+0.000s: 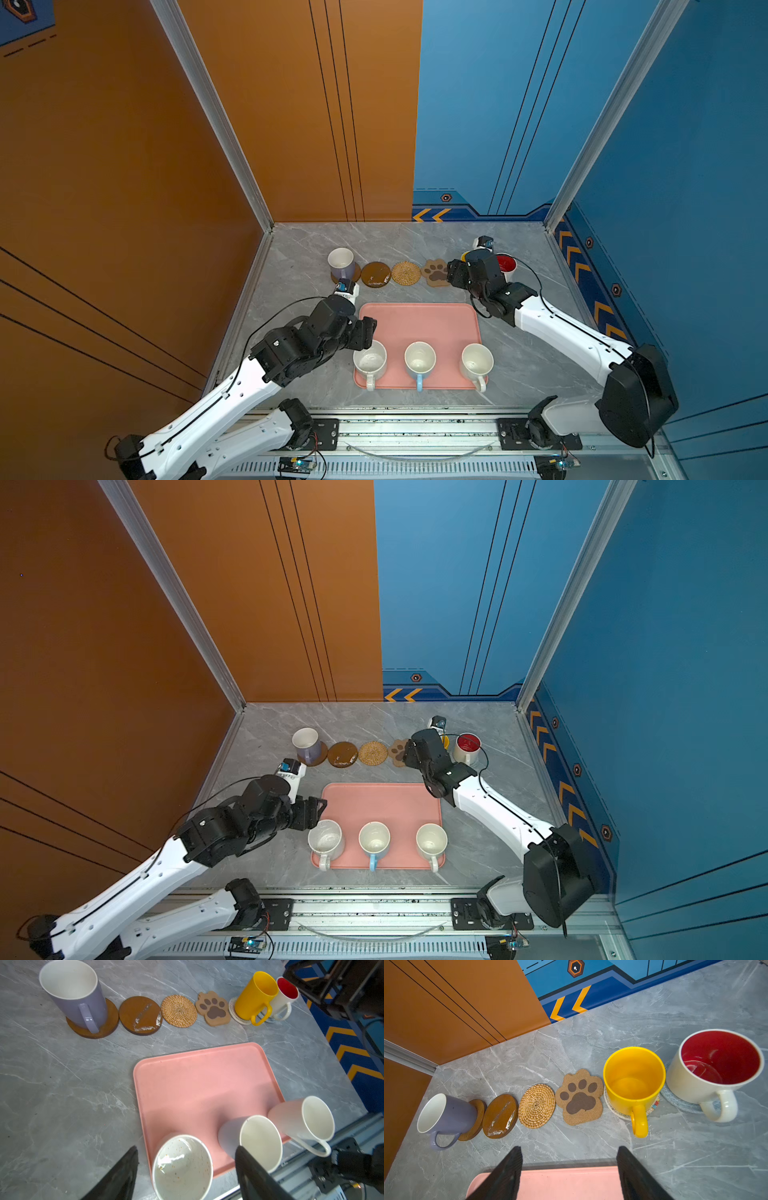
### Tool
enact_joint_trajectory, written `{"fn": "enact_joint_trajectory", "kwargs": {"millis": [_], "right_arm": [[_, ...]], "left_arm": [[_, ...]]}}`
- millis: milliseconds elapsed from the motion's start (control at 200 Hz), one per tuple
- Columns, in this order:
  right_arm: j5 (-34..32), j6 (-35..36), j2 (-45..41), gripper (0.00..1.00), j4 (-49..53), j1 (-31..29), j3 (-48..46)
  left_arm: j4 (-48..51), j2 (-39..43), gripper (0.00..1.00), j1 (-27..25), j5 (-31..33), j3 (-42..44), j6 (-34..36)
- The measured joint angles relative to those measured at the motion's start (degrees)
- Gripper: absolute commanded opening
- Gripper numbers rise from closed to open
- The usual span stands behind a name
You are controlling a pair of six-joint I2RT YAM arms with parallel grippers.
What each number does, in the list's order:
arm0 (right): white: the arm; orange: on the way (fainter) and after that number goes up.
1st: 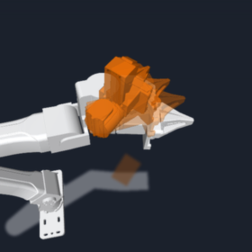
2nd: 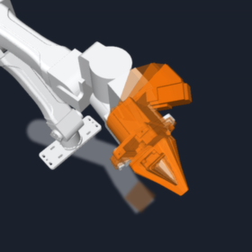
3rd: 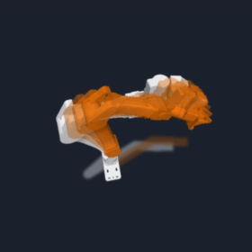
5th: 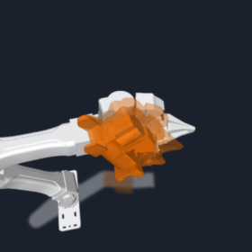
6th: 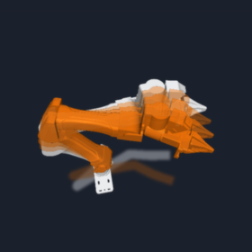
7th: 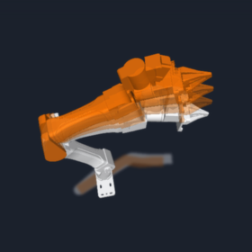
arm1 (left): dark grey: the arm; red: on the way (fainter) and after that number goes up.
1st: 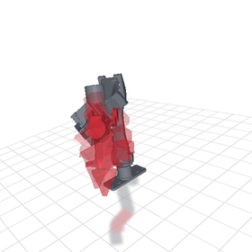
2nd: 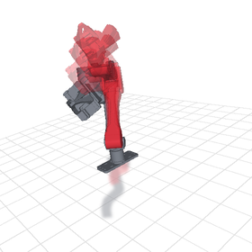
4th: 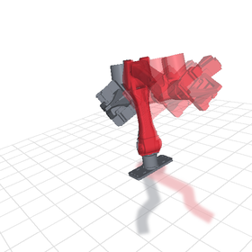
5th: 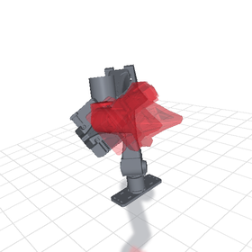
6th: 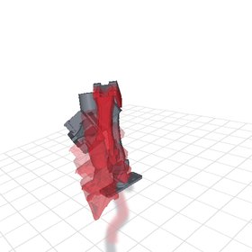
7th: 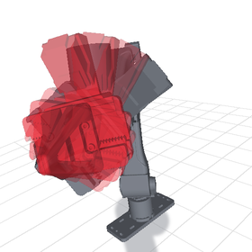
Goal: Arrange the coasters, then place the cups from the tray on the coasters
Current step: 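Lift the right gripper off the yellow mug while the left reaches toward the speckled mug, then lower the left gripper onto the speckled white mug rim on the tray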
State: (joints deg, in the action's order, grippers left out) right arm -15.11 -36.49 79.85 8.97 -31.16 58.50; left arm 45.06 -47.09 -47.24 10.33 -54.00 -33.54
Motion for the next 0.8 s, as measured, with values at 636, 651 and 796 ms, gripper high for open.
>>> {"fn": "enact_joint_trajectory", "kwargs": {"millis": [636,651,796], "right_arm": [[1.4,-0.9,0.0,0.70,-1.3,1.2,-2.2],[1.4,-0.9,0.0,0.71,-1.3,1.2,-2.2],[1.4,-1.0,0.0,0.71,-1.3,1.3,-2.2]], "left_arm": [[11.8,0.0,0.66,-22.0,1.2,5.4,-20.6],[11.8,-0.3,0.67,-22.4,1.4,5.5,-21.0],[11.8,-2.7,0.67,-24.3,3.0,6.1,-24.1]]}}
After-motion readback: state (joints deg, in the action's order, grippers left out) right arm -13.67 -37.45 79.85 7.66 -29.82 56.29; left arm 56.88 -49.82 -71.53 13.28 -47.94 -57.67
